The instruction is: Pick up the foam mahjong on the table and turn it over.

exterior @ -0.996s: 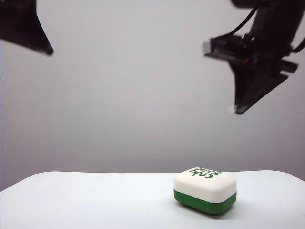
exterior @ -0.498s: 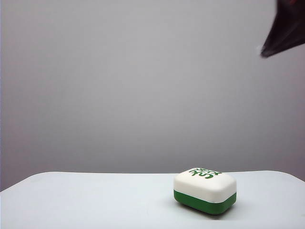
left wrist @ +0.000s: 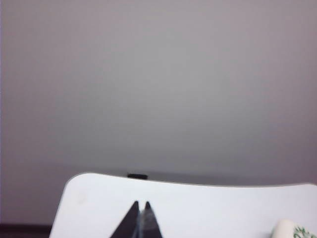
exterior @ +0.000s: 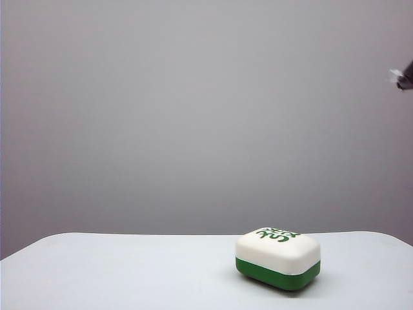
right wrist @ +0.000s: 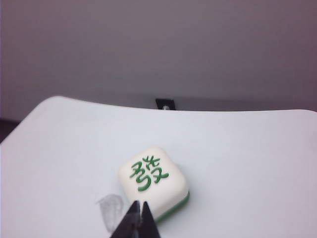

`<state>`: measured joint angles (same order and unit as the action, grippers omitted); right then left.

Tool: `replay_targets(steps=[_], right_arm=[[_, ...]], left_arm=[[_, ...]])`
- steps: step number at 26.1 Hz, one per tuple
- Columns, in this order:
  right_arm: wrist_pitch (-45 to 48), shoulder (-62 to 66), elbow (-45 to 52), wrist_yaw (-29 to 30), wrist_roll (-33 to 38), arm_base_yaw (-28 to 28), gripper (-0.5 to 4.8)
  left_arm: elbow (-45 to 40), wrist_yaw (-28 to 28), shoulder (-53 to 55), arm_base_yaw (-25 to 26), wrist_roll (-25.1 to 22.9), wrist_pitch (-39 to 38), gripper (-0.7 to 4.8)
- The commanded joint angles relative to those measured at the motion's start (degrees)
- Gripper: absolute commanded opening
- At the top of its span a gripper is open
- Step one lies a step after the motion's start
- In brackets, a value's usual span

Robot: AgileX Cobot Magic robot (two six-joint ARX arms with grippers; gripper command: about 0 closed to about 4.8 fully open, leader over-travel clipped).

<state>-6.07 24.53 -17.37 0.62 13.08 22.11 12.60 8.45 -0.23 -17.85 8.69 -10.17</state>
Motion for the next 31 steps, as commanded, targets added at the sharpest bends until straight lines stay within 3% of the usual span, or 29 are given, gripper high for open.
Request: replay_targets(steps=[1,5,8,13,16,31], right_arm=[[9.53,-3.80,3.93,-0.94,2.03,-0.04,-0.01],[14.91,-6.60,7.74,-1.07,1.92,-1.44,-0.01],[17.99,-7.26,9.73,0.04,1.92,-5.97,-0.01],[19.98,-7.28,11.96,8.96,1.77,-13.57,-0.01],[21.18,-7.63,14.60,6.45,0.98,-15.69,-0.01],[18.40,-14.47,16.22,1.09,-2.84,-15.45,-0.01]], left_arm=[[-0.85,-0.46,0.79,-0.09,0.35,1.31,-0.05],[-3.17,-1.03,0.28,-0.02,-0.17,4.61,-0.05],[-4.57,-0.72,0.28,-0.02,-2.27,4.68,-0.05],[-6.05,-0.55,0.28,-0.02,-2.25,5.09,-0.05],[-6.05,-0.04,0.28,-0.02,-2.27,5.09,-0.05],[-6.10,2.99,0.28,0.00,-4.17,2.82,-0.05]])
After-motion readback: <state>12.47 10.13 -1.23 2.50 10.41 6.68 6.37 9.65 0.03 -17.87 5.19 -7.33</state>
